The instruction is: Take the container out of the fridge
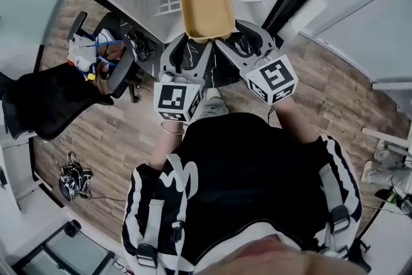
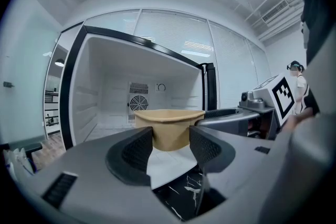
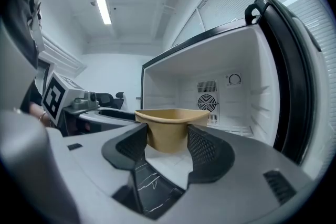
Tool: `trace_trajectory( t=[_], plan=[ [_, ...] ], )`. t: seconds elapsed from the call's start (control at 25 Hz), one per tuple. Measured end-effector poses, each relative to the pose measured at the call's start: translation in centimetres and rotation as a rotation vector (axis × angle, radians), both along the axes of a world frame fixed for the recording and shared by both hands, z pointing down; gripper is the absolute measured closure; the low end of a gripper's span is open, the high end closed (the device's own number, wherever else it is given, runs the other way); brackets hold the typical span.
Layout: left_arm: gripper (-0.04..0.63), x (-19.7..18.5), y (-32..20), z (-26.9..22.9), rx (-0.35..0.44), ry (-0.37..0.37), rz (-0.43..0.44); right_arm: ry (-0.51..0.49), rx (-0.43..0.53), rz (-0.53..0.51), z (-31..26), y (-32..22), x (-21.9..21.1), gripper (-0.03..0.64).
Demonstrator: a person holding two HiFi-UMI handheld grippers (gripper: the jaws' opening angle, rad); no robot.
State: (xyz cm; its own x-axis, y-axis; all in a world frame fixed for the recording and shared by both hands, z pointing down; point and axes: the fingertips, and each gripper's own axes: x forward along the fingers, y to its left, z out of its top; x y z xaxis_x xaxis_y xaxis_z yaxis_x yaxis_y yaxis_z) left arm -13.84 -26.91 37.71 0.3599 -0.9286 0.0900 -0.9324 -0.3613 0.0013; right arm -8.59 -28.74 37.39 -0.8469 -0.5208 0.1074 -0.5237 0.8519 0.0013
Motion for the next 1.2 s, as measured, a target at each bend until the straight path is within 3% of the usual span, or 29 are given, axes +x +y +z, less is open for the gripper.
trace_trajectory(
  t=[0.64, 1.2],
  plan=[
    [0.374, 3.1, 5.5, 0.2, -0.005, 0.006, -0.006, -0.023, 0.006, -0.009, -0.3, 5.2, 3.2, 0.374],
    [0.374, 4.8, 9.9, -0.4, 0.041, 0.032, -0.030, -0.033, 0.004, -0.025, -0.3, 9.6, 4.9, 0.374]
  ],
)
